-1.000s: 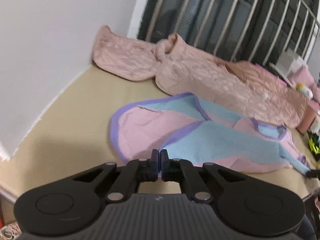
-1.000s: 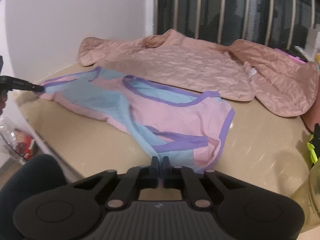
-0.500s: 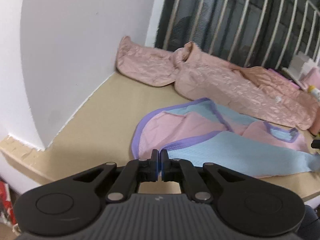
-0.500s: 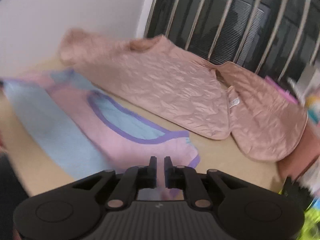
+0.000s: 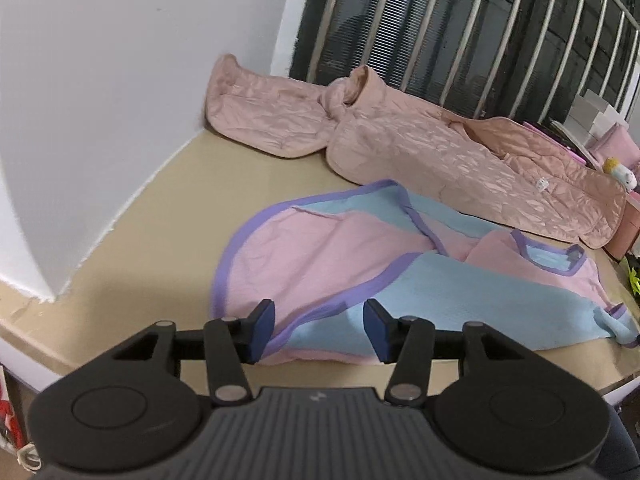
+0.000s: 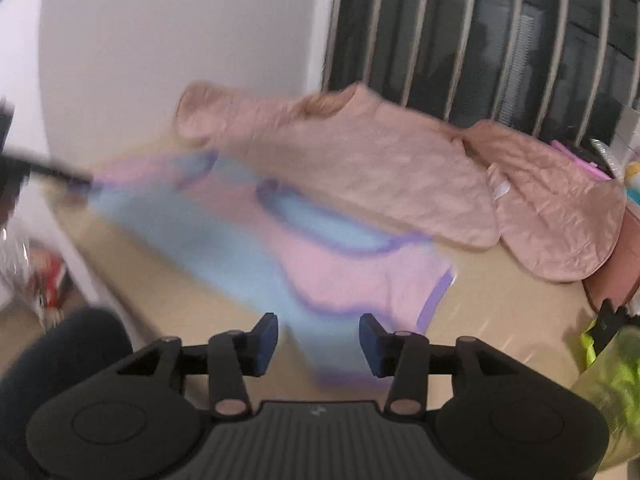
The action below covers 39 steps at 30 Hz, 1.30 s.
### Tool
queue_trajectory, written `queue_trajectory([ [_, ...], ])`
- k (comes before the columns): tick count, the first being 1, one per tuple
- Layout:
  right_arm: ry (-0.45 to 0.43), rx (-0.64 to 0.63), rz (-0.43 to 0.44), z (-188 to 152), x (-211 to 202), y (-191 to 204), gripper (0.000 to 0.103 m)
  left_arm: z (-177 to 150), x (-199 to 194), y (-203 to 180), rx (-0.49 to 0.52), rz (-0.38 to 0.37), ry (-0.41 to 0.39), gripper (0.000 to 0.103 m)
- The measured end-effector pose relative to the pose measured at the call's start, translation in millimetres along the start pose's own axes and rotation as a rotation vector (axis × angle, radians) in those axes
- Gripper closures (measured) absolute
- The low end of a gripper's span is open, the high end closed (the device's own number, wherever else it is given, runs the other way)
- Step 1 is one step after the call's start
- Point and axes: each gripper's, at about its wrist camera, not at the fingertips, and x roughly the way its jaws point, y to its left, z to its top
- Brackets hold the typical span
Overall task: Fold clothes
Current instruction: 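Pinch the garment's purple hem with the right gripper and adjust it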
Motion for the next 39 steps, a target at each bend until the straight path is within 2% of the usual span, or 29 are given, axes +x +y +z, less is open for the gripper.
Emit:
queue_trajectory([
  [1,0.028,-0.006,-0.022,-5,7,1,0.065,-1,1,-2,0.01,0.008,0.003,0.068],
  [3,0.042,0.028,-0.034,-9,15,-6,0.079,-2,3,-6,0.028,0.05,0.008,0.089],
  [4,0.041,0.061,-0.023,-8,15,-12,0.086,-3,3,-5,0.032,0.074,0.011,0.094],
  [5,0.045,0.083,-0.008,-5,15,-17,0.1,-4,2,-5,0.037,0.098,0.015,0.099],
  [12,-0.006,0.15,-0.091,9,21,-42,0.099,-9,-4,-9,0.069,0.13,0.006,0.1],
  [16,-0.048,0.076,-0.14,23,28,-35,0.098,-9,-7,-11,0.086,0.144,0.001,0.1],
  [19,-0.071,0.041,-0.141,38,31,-32,0.099,-8,-8,-9,0.086,0.158,-0.002,0.099],
  [22,0.018,-0.016,-0.141,44,54,-33,0.085,-9,-7,-6,0.064,0.168,0.007,0.092],
  [23,0.05,-0.028,-0.159,42,59,-33,0.076,-8,-10,-6,0.053,0.165,0.0,0.09],
  [25,0.109,-0.048,-0.199,38,66,-34,0.071,-6,-17,-7,0.043,0.15,-0.017,0.087],
  [27,0.107,-0.036,-0.237,32,55,-35,0.052,-3,-25,-14,0.059,0.135,-0.036,0.078],
  [30,0.068,0.038,-0.251,23,30,-38,0.05,3,-28,-29,0.087,0.109,-0.057,0.072],
  [34,0.018,0.185,-0.133,9,18,-47,0.05,10,-12,-53,0.131,0.041,-0.04,0.067],
  [39,-0.003,0.269,-0.125,2,26,-50,0.052,1,8,-71,0.191,0.089,0.025,0.066],
])
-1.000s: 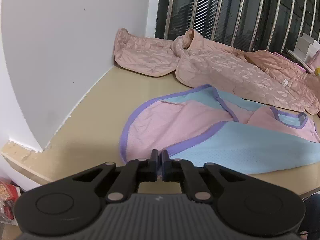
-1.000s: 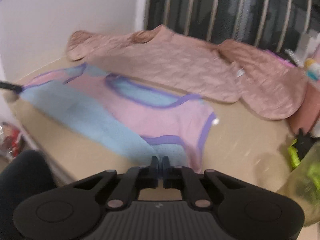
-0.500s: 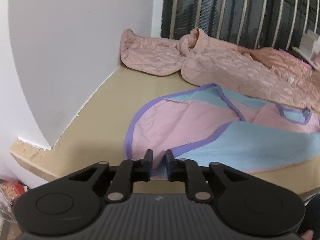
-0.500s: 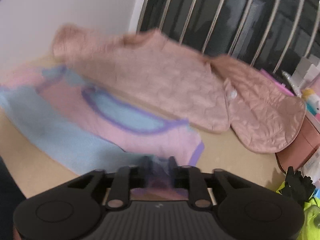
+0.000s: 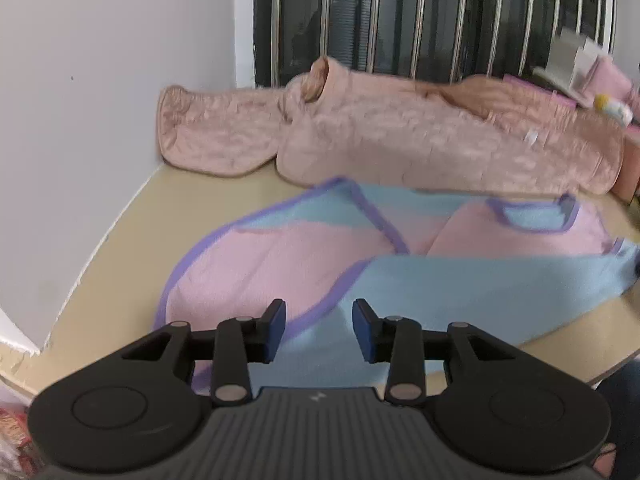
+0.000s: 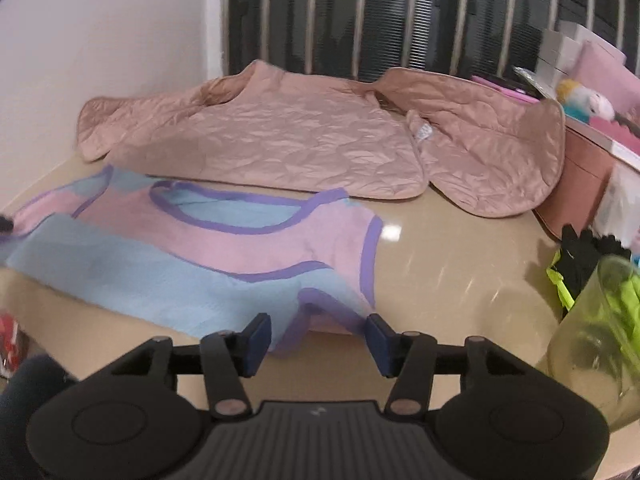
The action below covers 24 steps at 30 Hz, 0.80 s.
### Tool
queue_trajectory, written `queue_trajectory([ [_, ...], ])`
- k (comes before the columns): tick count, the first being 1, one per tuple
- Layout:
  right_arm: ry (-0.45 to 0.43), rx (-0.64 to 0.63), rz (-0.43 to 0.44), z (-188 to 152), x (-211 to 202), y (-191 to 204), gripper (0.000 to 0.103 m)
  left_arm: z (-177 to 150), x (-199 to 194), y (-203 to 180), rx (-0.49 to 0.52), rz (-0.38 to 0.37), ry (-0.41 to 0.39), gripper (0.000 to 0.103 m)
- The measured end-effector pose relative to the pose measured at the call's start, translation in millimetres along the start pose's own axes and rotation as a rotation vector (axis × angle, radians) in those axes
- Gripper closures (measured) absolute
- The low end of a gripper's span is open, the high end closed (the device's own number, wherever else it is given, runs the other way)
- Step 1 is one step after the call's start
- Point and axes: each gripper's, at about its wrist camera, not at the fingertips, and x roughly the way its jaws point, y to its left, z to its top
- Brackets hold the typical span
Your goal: Fold clothes
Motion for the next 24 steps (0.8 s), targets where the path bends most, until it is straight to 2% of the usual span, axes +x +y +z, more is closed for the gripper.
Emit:
queue_trajectory([
  [3,-0.003,0.037,0.027,1,10,-2,0.054,-11,5,3,-0.026,0.034,0.039,0.066],
  [4,-0.004,0.05,0.037,2,14,-3,0.059,-14,6,5,-0.038,0.04,0.043,0.066],
  [5,0.008,0.06,0.046,2,18,-1,0.076,-16,6,9,-0.044,0.039,0.033,0.066],
  [6,0.024,0.068,0.052,1,23,-1,0.087,-18,6,11,-0.047,0.041,0.031,0.066],
  [8,0.029,0.039,0.016,3,26,5,0.096,-20,5,11,-0.037,0.052,0.03,0.066],
  [12,0.071,0.05,0.003,1,18,4,0.1,-20,5,9,-0.044,0.061,0.032,0.066],
  [15,0.089,0.081,-0.02,-8,8,-5,0.1,-19,5,5,-0.034,0.033,0.026,0.063],
  [17,0.087,0.105,-0.035,-14,5,-11,0.099,-20,5,0,-0.016,0.01,0.019,0.06],
  [19,0.078,0.12,-0.049,-14,1,-14,0.088,-13,3,0,-0.035,-0.024,0.035,0.06],
  [22,0.038,0.079,-0.07,-7,-19,-10,0.064,11,-14,9,-0.117,-0.1,-0.044,0.06],
  [23,0.014,0.07,-0.07,-3,-27,-9,0.052,25,-16,10,-0.134,-0.112,-0.068,0.058],
  [24,-0.011,0.063,-0.068,0,-34,-8,0.048,38,-16,11,-0.151,-0.124,-0.09,0.054],
])
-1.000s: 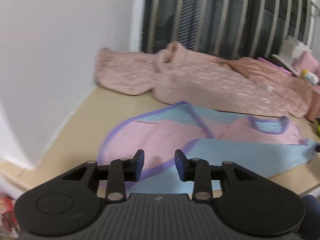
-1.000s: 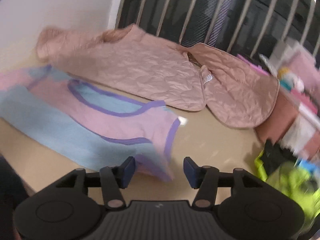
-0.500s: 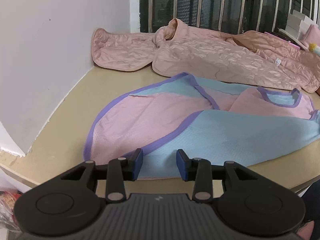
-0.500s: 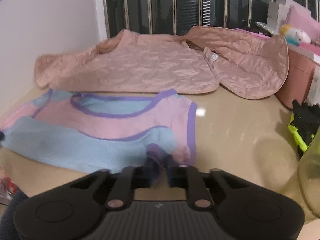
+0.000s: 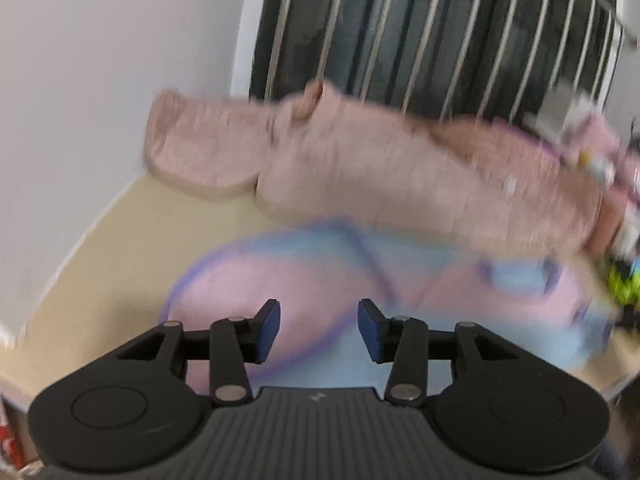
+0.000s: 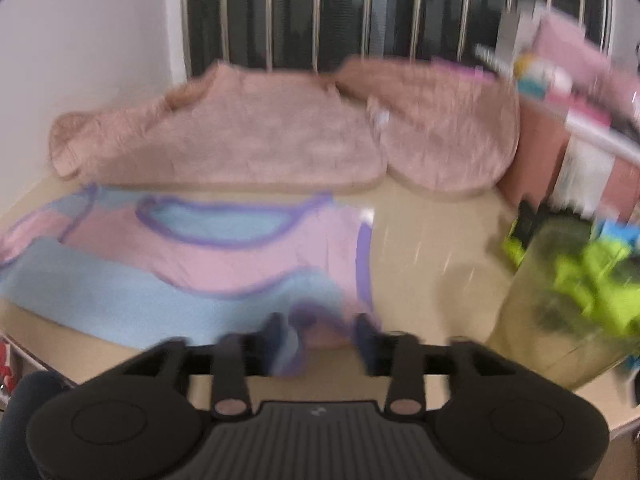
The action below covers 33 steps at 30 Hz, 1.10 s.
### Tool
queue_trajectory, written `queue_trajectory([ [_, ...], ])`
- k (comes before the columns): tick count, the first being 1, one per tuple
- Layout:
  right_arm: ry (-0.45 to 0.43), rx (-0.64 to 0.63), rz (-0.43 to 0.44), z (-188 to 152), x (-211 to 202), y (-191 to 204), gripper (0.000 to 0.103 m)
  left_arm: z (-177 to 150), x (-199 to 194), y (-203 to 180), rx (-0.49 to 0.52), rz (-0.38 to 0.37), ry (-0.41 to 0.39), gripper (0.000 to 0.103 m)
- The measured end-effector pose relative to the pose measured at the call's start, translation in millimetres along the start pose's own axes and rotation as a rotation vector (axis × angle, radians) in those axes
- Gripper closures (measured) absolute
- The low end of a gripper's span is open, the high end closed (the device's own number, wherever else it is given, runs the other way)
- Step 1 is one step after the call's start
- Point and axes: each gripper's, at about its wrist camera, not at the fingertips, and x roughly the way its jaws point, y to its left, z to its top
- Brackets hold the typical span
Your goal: Fold clothes
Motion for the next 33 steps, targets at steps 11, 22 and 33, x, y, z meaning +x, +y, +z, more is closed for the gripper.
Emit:
queue_trajectory([
  [11,-0.019,-0.103,0.145,-9,-4,59,0.048,62,158,-30,-0.181,-0.052,0.188,0.054],
  [22,0.029,-0.097,0.198,-22,9,67,0.048,39,127,-14,-0.353,-0.153,0.1,0.103],
  [33,0.019,-0.111,0.232,-10,25,68,0.048,30,93,-19,-0.287,-0.114,0.089,0.059],
])
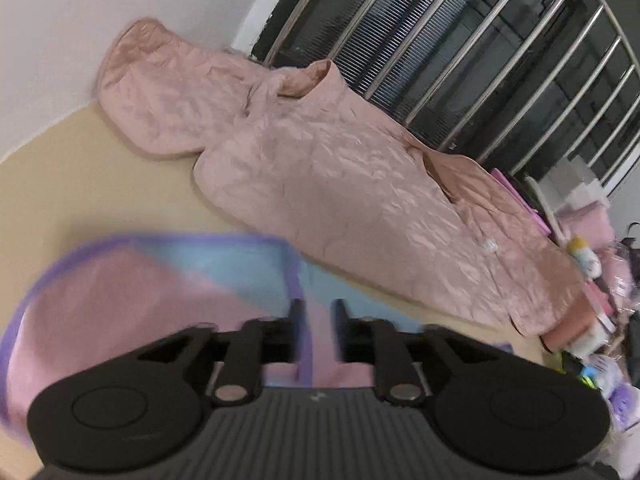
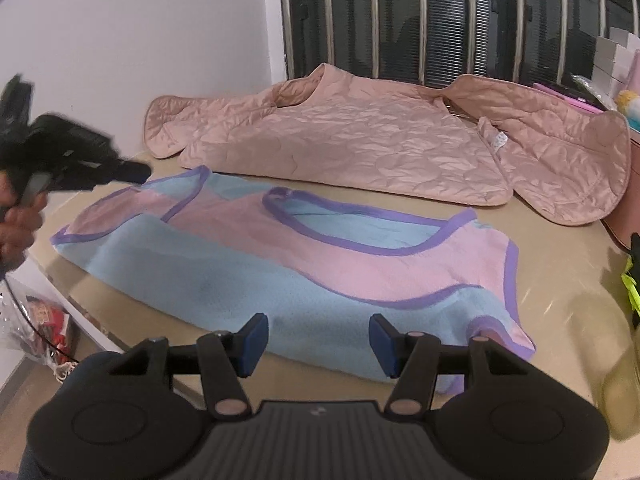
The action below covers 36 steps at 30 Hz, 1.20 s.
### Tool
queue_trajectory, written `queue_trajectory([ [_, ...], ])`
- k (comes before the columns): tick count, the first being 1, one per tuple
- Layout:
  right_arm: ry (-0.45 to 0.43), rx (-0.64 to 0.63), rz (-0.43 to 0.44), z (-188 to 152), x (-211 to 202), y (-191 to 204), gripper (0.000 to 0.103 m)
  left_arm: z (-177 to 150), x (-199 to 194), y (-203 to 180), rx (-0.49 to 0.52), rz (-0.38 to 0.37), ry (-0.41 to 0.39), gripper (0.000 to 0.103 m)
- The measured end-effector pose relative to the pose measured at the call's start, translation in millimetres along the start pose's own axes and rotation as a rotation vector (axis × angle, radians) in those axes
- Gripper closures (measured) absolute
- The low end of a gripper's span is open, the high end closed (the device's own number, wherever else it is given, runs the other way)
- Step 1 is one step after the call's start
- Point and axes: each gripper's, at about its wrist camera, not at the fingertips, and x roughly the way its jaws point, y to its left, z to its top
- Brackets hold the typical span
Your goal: Fold clothes
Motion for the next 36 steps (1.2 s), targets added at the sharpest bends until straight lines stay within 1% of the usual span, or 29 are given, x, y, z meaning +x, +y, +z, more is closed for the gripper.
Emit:
queue_trajectory([
  [1,-0.006,-0.008,0.001,2,-1,2,0.048,9,10,-5,0.011,0.009,-0.004,0.052],
  [2,-0.012,-0.014,-0.002,3,-2,4,0.048,15,21,-10,0.026,0.026,-0.002,0.049],
  [3,-0.019,-0.019,-0.006,3,-4,7,0.048,21,32,-15,0.04,0.05,0.004,0.049],
  [5,-0.022,-0.023,-0.013,1,-7,9,0.048,29,56,-23,0.065,0.15,0.037,0.05],
  [6,-0.02,-0.024,-0.016,-1,-8,10,0.048,31,67,-26,0.08,0.198,0.058,0.052],
  [7,-0.018,-0.025,-0.024,-4,-9,10,0.048,31,75,-26,0.08,0.23,0.075,0.058],
  [8,-0.014,-0.02,-0.03,-7,-10,9,0.048,30,81,-25,0.065,0.245,0.087,0.072],
  [9,-0.01,-0.014,-0.037,-9,-12,8,0.048,28,84,-23,0.053,0.24,0.094,0.086],
  [10,-0.006,-0.001,-0.039,-12,-13,5,0.048,26,83,-20,0.045,0.235,0.086,0.096],
  [11,0.002,0.014,-0.037,-14,-12,3,0.048,22,81,-19,0.045,0.231,0.072,0.103],
  [13,0.016,0.042,-0.033,-18,-11,-2,0.048,16,72,-21,0.053,0.205,0.035,0.103],
  [16,0.019,0.04,-0.034,-20,-10,-5,0.048,4,42,-25,0.045,0.104,-0.044,0.103],
  [18,0.009,0.029,-0.035,-19,-11,-4,0.048,-9,16,-25,0.034,0.059,-0.081,0.103],
  [20,-0.002,0.022,-0.031,-17,-11,-4,0.048,-24,-5,-20,0.015,0.031,-0.095,0.103],
  [23,-0.004,0.027,-0.021,-14,-7,-4,0.048,-35,-24,-12,-0.039,0.006,-0.066,0.103],
  [25,-0.005,0.005,-0.02,-13,-6,-2,0.048,-44,-33,-8,-0.033,0.019,-0.055,0.103],
  [27,-0.014,-0.017,-0.03,-11,-7,0,0.048,-55,-39,-3,-0.007,0.077,-0.06,0.103],
  [28,-0.02,-0.025,-0.033,-9,-8,0,0.048,-59,-42,4,-0.006,0.091,-0.063,0.103],
  [30,-0.027,-0.047,-0.032,-3,-7,1,0.048,-66,-45,17,-0.055,0.1,-0.07,0.103],
  [32,-0.043,-0.098,-0.034,6,-3,4,0.048,-72,-43,26,-0.117,0.103,-0.05,0.103],
  [34,-0.056,-0.158,-0.03,16,4,10,0.048,-77,-44,25,-0.123,0.095,-0.047,0.103],
  [36,-0.048,-0.225,-0.026,28,16,16,0.048,-81,-46,16,-0.083,0.087,-0.048,0.103],
])
